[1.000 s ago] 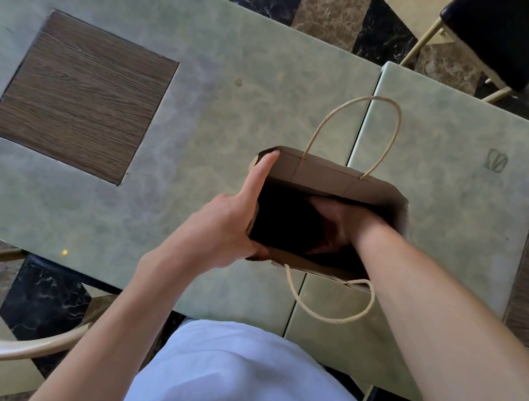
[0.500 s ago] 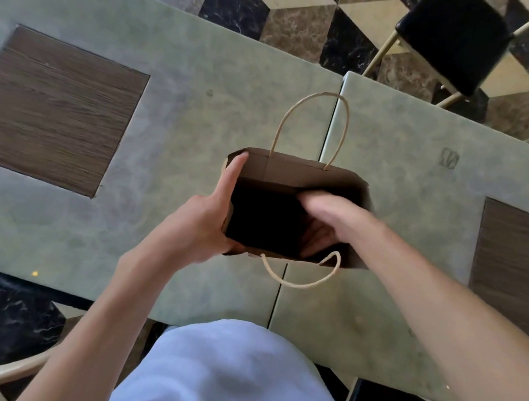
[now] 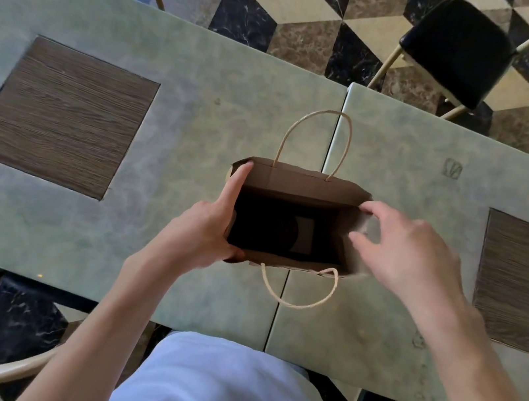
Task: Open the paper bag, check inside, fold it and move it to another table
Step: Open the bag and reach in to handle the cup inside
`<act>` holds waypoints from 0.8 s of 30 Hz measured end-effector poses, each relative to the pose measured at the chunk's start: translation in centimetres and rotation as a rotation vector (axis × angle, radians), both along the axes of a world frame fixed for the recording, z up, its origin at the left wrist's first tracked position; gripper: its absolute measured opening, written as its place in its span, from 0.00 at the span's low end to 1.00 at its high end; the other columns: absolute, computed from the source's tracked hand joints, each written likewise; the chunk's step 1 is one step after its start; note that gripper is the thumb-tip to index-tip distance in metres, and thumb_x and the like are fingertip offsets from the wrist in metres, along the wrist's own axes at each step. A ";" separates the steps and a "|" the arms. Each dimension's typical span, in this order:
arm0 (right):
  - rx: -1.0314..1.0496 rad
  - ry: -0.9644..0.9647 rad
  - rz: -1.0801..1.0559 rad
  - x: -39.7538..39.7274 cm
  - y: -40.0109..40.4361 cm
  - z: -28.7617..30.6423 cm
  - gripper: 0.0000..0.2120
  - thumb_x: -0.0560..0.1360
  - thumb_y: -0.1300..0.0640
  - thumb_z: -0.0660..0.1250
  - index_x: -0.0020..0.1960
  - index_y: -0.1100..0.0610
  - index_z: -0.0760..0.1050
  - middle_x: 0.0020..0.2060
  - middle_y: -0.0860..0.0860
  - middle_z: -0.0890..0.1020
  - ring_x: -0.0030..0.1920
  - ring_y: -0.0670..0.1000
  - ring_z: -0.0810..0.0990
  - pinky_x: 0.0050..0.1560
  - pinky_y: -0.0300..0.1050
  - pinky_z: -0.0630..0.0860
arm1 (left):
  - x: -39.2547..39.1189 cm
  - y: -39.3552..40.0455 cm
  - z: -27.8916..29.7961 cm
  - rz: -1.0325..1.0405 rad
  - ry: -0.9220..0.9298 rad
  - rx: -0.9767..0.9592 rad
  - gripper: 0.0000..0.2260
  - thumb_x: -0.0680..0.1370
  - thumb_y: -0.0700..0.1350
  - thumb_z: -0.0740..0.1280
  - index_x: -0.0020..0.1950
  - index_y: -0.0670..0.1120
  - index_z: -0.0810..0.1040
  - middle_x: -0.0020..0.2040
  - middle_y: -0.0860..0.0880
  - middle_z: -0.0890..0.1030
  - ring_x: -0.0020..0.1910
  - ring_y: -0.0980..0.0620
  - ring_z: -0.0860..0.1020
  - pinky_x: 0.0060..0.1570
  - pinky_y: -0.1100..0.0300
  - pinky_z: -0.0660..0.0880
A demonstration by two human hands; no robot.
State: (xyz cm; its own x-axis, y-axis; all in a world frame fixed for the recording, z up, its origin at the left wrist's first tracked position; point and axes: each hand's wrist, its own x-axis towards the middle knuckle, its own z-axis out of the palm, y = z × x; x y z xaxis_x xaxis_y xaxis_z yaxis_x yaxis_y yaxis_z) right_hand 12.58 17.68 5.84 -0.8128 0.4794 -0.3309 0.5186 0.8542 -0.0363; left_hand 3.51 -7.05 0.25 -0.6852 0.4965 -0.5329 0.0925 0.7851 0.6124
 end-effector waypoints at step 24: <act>-0.389 0.268 -0.062 2.1 -1.4 -1.8 0.43 0.72 0.64 0.64 0.79 0.45 0.46 0.20 0.51 0.70 0.25 0.58 0.72 0.35 0.56 0.78 | -1.4 -1.2 0.1 0.043 0.093 -0.048 0.54 0.73 0.36 0.73 0.72 0.76 0.37 0.35 0.48 0.75 0.26 0.51 0.76 0.16 0.72 0.66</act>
